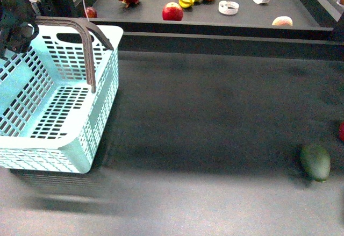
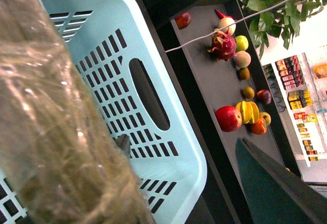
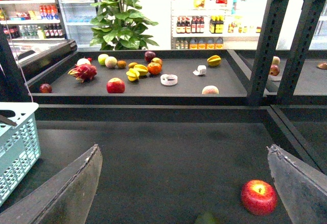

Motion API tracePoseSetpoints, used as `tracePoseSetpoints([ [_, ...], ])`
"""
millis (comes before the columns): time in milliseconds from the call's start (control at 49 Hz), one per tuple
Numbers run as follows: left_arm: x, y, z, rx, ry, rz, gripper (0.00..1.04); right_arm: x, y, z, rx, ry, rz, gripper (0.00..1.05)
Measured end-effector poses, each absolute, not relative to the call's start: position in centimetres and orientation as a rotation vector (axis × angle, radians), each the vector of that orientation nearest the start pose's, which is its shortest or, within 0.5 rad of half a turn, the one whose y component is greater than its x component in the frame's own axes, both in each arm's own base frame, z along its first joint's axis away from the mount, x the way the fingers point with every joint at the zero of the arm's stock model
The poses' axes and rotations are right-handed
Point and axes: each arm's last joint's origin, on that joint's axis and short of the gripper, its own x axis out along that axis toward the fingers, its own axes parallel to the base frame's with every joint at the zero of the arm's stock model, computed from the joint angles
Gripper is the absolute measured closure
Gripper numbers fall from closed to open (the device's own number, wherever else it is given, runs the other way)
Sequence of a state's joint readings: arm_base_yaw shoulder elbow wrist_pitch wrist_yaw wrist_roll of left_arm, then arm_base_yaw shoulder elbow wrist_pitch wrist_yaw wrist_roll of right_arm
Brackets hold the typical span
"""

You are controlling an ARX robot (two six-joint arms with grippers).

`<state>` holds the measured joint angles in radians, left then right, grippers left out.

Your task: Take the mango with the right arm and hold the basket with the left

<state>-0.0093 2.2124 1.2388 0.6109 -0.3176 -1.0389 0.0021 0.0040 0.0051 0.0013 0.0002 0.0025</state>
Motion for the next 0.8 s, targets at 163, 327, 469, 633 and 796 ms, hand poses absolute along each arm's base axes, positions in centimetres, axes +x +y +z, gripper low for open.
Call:
tracePoseSetpoints([
  [163, 45.5, 0.5, 10.6, -0.943, 0.169, 0.459, 0.67, 9.8, 0.0, 16.5, 0.002, -0.002, 0.002, 0.08],
  [327, 45.6, 0.4, 10.6, -0.995, 0.183, 0.427, 0.91, 9.8, 0.0, 16.5, 0.002, -0.002, 0.002, 0.08],
  [469, 44.6, 0.1, 11.3, -0.942, 0.209, 0.379, 0.97, 9.8, 0.0, 16.5, 0.002, -0.002, 0.002, 0.08],
  [633, 41.8, -0.5, 12.5, -0.844, 0.251, 0.288, 0.97, 9.8, 0.0, 16.5, 0.002, -0.002, 0.002, 0.08],
  [796, 38.6, -1.8, 14.8, -0.748, 0.222, 0.192, 0.97, 9.8, 0.0, 16.5, 0.002, -0.002, 0.002, 0.08],
])
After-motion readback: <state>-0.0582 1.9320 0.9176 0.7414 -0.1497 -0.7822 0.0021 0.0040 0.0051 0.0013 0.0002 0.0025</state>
